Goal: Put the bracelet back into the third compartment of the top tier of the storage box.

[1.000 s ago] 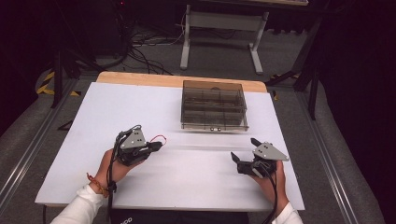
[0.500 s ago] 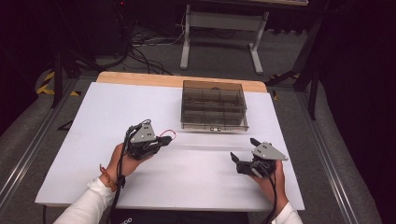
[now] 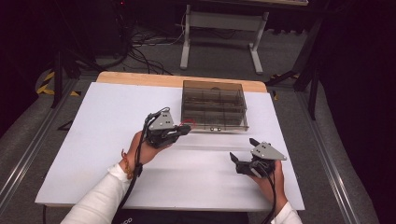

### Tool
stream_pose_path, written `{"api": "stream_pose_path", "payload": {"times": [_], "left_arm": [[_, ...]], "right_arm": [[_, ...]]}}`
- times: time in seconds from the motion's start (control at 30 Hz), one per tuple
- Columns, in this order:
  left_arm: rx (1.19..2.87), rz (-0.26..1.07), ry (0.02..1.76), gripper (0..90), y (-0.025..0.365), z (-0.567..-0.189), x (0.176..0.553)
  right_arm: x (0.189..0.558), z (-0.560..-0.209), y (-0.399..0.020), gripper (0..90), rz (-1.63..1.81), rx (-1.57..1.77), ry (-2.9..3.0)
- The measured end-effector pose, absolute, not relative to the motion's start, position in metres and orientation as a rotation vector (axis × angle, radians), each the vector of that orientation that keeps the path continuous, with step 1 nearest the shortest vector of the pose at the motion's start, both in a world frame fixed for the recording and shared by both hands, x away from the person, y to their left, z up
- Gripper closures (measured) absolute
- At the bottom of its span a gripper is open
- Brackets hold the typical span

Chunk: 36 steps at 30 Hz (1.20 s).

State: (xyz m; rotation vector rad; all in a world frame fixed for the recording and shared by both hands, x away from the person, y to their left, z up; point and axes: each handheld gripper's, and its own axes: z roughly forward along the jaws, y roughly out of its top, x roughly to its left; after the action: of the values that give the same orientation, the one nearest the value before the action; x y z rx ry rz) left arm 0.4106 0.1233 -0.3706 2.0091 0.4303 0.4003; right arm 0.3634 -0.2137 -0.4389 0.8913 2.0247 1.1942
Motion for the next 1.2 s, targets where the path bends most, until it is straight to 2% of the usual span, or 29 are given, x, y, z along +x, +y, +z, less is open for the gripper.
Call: {"api": "stream_pose_path", "payload": {"times": [0.17,0.77,1.2], "left_arm": [[2.022,0.39,0.394,87.2,0.091,-0.36,0.422],[2.046,0.369,0.403,86.9,0.014,-0.356,0.455],[2.049,0.347,0.424,86.6,-0.011,-0.365,0.466]], "right_arm": [[0.363,-0.438,-0.216,11.4,1.201,0.891,2.021],[0.363,-0.438,-0.216,11.8,1.19,0.874,2.028],[0.363,-0.439,-0.216,12.5,1.19,0.863,2.04]]}}
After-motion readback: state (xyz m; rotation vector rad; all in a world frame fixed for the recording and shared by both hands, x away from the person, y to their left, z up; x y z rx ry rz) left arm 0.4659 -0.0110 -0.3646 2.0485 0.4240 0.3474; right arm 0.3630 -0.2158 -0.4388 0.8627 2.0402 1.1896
